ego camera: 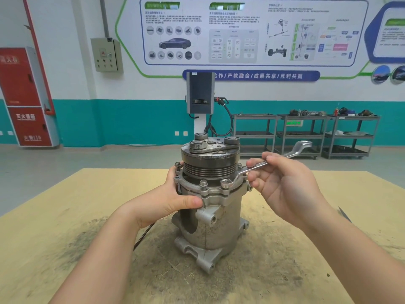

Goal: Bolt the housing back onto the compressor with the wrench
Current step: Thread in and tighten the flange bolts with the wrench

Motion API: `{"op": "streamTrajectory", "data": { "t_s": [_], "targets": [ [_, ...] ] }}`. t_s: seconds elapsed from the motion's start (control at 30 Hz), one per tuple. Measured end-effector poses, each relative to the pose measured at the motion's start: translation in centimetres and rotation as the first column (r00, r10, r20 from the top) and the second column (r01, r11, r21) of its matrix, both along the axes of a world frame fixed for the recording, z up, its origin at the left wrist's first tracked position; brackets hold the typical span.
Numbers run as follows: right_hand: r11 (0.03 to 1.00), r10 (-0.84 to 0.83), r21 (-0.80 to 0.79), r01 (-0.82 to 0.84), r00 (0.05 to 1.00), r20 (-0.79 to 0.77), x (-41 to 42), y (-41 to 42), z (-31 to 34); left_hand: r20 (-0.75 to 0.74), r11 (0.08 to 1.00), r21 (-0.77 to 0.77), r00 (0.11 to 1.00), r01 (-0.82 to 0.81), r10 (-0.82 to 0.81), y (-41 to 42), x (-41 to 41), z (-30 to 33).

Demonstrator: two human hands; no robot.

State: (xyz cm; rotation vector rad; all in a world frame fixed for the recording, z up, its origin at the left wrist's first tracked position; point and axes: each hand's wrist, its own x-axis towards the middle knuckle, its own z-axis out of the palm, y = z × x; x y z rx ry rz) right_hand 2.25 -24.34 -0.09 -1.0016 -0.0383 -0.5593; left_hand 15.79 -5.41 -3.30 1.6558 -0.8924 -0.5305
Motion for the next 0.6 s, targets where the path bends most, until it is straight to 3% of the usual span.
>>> {"op": "streamTrajectory", "data": {
  "t_s": [0.13,0.2,0.27,0.33,0.4,0.5,0.57,0.6],
  "targets": [
    [0.997,0.064,0.043,-0.062,0.997,-0.044,0.6,-0.6,-0.1,-0.003,1.000,-0.005,1.000,0.005,-0.005,0.1,0.0,-0.1],
    [0.999,-0.035,0.006,0.034,0.996,0.081,0.6,0.1,-1.3,-0.004,1.000,-0.008,1.000,0.005,-0.005,0.1,0.0,-0.2],
    [0.958,-0.213,-0.118,0.260,0.927,0.310,0.4,1.7,-3.1,0.000,1.000,0.001,1.000,0.002,-0.002,0.1,0.1,-0.2],
    [0.814,-0.266,-0.288,0.504,0.766,0.585,0.0,2.9,-4.5,0.014,1.000,0.007,1.000,-0.002,0.002,0.1,0.2,-0.2],
    [0.568,-0.174,-0.467,0.678,0.653,0.737,-0.5,3.6,-5.0,0.023,1.000,0.010,1.000,-0.006,0.005,0.0,0.2,-0.2],
    [0.148,-0.116,-0.607,0.781,0.623,0.774,-1.0,4.5,-4.9,0.031,1.000,-0.008,0.999,-0.015,0.015,0.1,0.3,-0.3],
    [0.019,-0.085,-0.630,0.777,0.629,0.773,-1.0,5.4,-4.8,0.049,1.000,-0.007,0.999,-0.007,0.008,0.1,0.2,-0.3],
    [0.011,-0.083,-0.635,0.773,0.633,0.770,-1.1,5.8,-4.6,0.049,1.000,-0.005,0.999,-0.004,0.005,0.1,0.2,-0.2]
  ]
}}
